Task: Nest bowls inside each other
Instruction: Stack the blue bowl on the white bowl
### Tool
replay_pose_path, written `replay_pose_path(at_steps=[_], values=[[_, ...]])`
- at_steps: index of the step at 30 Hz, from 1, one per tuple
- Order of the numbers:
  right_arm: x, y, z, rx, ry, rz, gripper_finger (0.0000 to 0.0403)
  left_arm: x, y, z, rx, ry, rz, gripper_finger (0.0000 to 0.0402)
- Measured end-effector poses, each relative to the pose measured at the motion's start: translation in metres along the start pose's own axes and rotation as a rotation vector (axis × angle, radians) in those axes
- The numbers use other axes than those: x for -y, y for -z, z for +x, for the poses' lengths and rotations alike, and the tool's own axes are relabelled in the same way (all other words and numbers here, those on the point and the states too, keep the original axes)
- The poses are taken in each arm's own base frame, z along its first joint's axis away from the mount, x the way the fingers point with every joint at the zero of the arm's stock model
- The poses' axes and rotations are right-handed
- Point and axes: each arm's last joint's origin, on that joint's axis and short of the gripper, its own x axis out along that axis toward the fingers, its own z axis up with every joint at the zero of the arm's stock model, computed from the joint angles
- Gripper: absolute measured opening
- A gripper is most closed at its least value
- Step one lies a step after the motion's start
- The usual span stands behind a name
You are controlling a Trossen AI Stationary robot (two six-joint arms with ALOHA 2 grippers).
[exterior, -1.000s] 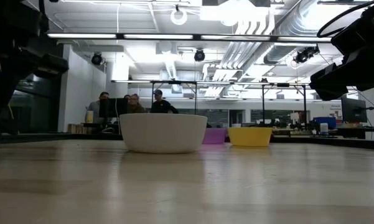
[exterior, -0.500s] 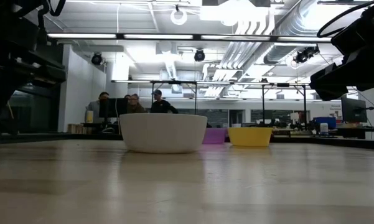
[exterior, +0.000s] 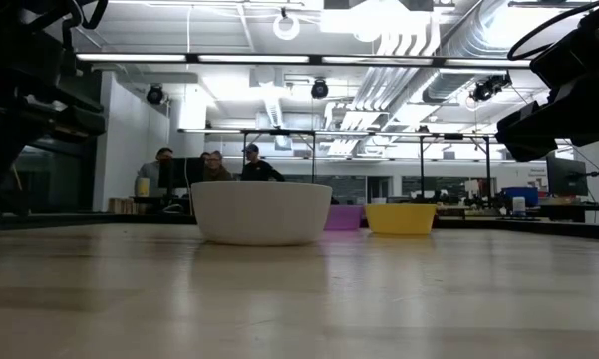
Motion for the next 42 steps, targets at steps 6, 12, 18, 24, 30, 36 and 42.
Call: replay_pose_path(at_steps=[6,12,18,24,30,36,42], values=[[0.0,0.0001,0.0,0.0,0.0,0.0,0.0094,0.0008,0.0001,-0.0001,0.0,0.028,-0.003,0.0009],[0.0,0.0,0.0,0.0,0.0,0.0,0.0094,0.0009,0.0002,-0.0001,-0.001,0.031,-0.003,0.001],[0.0,0.0001,0.0,0.0,0.0,0.0,0.0094,0.0013,0.0002,-0.0001,-0.001,0.043,-0.002,0.0003],[0.0,0.0001,0.0,0.0,0.0,0.0,0.0094,0.0013,0.0002,-0.0001,-0.001,0.043,-0.002,0.0002],[0.0,0.0,0.0,0.0,0.0,0.0,0.0094,0.0012,0.0002,-0.0001,-0.001,0.043,-0.002,0.0001],[0.0,0.0,0.0,0.0,0.0,0.0,0.0094,0.0016,0.0002,-0.0001,-0.001,0.056,0.0,0.0001],[0.0,0.0001,0.0,0.0,0.0,0.0,0.0094,0.0024,-0.0005,-0.0032,-0.006,0.076,0.001,0.0]])
